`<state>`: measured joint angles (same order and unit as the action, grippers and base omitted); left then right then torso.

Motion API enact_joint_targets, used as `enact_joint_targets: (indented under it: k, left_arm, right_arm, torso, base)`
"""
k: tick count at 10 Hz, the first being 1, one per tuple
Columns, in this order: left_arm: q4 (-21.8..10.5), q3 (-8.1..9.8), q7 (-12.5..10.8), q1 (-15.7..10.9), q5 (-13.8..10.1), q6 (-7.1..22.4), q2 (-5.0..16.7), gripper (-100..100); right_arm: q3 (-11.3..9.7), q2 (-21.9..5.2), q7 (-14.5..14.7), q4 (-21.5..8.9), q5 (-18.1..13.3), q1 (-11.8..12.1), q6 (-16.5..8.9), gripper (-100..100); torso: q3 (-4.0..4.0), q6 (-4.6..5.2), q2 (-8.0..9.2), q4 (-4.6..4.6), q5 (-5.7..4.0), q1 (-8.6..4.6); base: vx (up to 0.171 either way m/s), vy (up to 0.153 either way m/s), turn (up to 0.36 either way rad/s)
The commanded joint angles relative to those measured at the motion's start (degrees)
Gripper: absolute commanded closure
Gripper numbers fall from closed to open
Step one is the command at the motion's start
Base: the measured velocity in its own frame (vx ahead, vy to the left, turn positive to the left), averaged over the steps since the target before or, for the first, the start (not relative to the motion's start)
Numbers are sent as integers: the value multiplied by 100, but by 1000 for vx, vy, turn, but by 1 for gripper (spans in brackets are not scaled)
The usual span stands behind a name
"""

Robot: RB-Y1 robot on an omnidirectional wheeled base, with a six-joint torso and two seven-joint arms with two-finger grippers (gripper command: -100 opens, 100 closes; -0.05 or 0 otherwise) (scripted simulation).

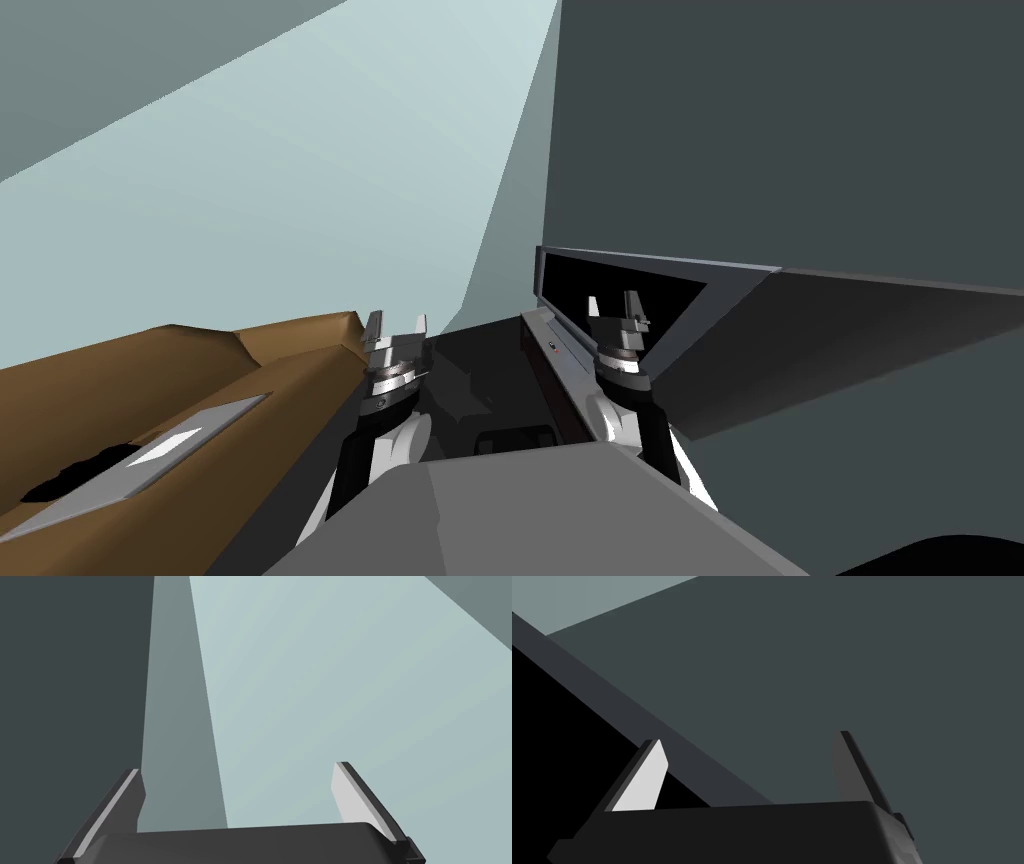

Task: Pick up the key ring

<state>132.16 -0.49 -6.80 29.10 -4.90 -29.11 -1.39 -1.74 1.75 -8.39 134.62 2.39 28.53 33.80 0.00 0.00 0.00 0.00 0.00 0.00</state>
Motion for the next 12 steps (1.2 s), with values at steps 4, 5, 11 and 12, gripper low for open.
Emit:
enact_joint_targets:
  k: [4, 5, 11, 12]
  left_arm:
    - [0, 0, 0, 0, 0, 0, 0, 0]
    - [0, 0, 0, 0, 0, 0, 0, 0]
    - [0, 0, 0, 0, 0, 0, 0, 0]
    - [0, 0, 0, 0, 0, 0, 0, 0]
  right_arm:
    - [96, -700, -86, -370, 560, 138, -317, -100]
    - [135, -825, -119, -509, 739, 193, -438, -100]
    - [285, -1098, -241, -1016, 1595, 399, -887, -100]
    - [345, -1162, -288, -1210, 1796, 481, -1061, -100]
  torso:
    - [-7, -1, -12, -3, 0, 2]
    - [-9, 0, -15, -3, 0, 1]
    - [-8, 0, -14, -3, -1, -1]
    - [-7, 0, -12, -3, 0, 1]
  base:
    - [27, 8, 25]
    - [45, 6, 33]
    - [36, 5, 22]
    - [33, 19, 28]
